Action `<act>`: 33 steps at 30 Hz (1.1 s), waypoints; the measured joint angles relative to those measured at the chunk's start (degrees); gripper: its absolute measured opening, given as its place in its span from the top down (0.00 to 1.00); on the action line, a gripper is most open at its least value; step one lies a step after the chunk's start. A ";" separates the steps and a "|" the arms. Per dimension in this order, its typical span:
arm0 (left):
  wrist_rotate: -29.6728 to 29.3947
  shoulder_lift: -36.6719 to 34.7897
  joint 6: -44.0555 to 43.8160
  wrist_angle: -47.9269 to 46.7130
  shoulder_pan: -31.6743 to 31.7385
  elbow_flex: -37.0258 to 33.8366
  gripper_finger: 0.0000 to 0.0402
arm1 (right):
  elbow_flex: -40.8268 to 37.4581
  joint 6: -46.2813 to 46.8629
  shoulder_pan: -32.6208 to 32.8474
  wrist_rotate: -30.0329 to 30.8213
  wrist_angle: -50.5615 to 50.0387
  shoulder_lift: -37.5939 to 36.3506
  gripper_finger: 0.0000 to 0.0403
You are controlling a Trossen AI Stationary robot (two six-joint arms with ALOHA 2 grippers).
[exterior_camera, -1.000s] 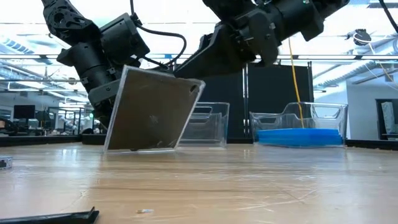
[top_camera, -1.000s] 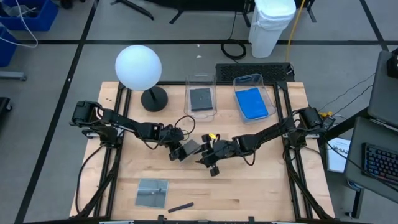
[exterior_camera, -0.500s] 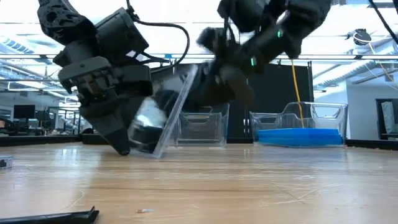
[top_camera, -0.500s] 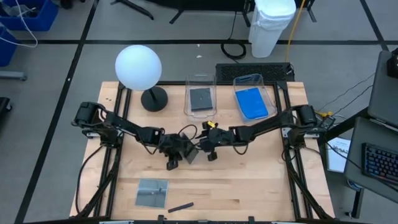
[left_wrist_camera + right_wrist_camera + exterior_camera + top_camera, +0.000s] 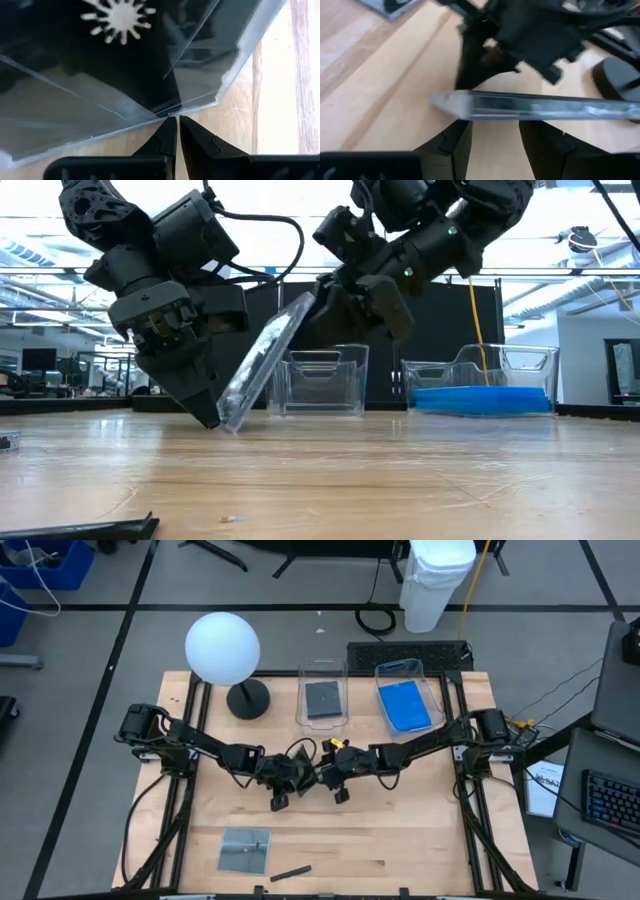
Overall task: Pick & place jewel cases by type
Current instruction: Put the top black CD case into the left transparent bin
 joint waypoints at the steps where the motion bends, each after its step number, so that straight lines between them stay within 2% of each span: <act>1: -0.02 0.00 0.00 0.00 0.02 0.00 0.92 | 0.00 -0.01 0.09 -0.08 -0.21 0.01 0.62; 9: -0.20 -0.02 1.26 -0.02 0.09 0.04 0.92 | -0.02 0.10 1.32 -0.20 2.54 0.04 0.61; 17: -0.46 -0.04 10.09 0.34 -0.74 0.04 0.92 | -0.02 0.24 2.56 -0.23 3.24 0.04 0.61; 22: -2.01 -0.42 11.99 0.23 -1.50 0.04 0.92 | -0.02 1.68 2.58 -0.25 3.24 0.04 0.61; 27: -4.52 -3.04 12.42 -0.36 -2.21 0.17 0.92 | -0.02 1.65 2.58 -0.25 3.39 0.04 0.61; 33: -8.18 -9.60 13.64 -1.34 -3.42 0.20 0.92 | -0.02 1.66 2.58 -0.25 3.50 0.00 0.61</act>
